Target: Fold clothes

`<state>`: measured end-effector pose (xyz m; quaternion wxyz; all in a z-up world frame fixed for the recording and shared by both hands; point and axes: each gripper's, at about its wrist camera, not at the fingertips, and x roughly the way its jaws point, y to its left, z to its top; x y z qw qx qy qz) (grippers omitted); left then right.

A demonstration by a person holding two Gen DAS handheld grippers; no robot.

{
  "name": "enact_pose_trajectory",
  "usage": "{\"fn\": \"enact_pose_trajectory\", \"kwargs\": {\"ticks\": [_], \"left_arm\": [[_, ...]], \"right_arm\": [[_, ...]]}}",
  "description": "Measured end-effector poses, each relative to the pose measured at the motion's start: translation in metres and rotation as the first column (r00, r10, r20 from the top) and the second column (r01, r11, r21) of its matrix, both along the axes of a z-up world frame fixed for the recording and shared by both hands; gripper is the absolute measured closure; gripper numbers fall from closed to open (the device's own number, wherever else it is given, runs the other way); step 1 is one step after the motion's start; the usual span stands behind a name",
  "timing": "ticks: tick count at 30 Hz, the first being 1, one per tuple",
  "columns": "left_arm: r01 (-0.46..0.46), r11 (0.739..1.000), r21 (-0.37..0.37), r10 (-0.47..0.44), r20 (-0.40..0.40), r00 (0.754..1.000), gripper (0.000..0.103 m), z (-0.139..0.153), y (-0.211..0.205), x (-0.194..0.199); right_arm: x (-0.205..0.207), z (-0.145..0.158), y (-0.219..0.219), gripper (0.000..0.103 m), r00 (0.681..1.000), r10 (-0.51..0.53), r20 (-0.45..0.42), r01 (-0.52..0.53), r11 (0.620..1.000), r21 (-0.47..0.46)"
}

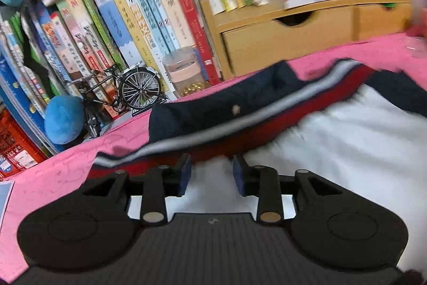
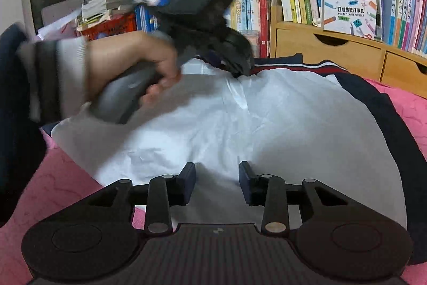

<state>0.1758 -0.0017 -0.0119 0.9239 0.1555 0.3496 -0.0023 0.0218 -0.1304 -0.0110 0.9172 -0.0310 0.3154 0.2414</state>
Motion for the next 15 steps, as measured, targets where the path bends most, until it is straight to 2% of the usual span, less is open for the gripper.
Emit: {"fn": "enact_pose_trajectory", "kwargs": {"ticks": [3,5,6,7,9,10,11,13,15], "left_arm": [[0.058,0.997,-0.047,-0.056,0.042,0.998,0.06,0.013,0.005,-0.053],[0.067,0.993,-0.099,-0.061,0.067,0.996,0.05,0.019,0.015,-0.086],[0.065,0.991,-0.118,-0.056,0.076,0.996,0.05,0.021,0.018,-0.097],[0.074,0.989,-0.128,-0.065,0.071,0.995,0.049,0.018,0.017,-0.107],[0.084,0.983,-0.165,-0.075,0.064,0.995,0.049,0.014,0.015,-0.123],[0.086,0.978,-0.192,-0.075,0.062,0.995,0.047,0.012,0.014,-0.129],[0.08,0.978,-0.192,-0.072,0.048,0.996,0.045,0.01,0.013,-0.129],[0.071,0.982,-0.174,-0.066,0.037,0.997,0.044,0.006,0.011,-0.132],[0.074,0.988,-0.134,-0.067,0.052,0.996,0.039,-0.001,0.008,-0.137]], "right_arm": [[0.001,0.0,-0.001,0.062,1.0,0.005,-0.003,-0.005,1.0,0.008],[0.002,0.0,-0.002,0.057,1.0,0.01,-0.006,-0.01,1.0,0.018],[0.003,0.0,-0.003,0.052,1.0,0.013,-0.008,-0.013,1.0,0.027],[0.003,0.0,-0.005,0.043,1.0,0.006,-0.012,-0.005,0.999,0.045],[0.003,0.002,-0.018,0.027,0.998,-0.01,-0.054,0.017,0.991,0.136],[0.0,0.003,-0.027,0.026,0.995,-0.035,-0.089,0.051,0.983,0.179],[-0.004,0.004,-0.036,0.026,0.99,-0.06,-0.124,0.086,0.972,0.218],[-0.024,0.009,-0.052,0.023,0.983,-0.147,-0.109,0.168,0.962,0.217],[-0.045,0.012,-0.076,0.022,0.964,-0.247,-0.096,0.264,0.932,0.25]]}}
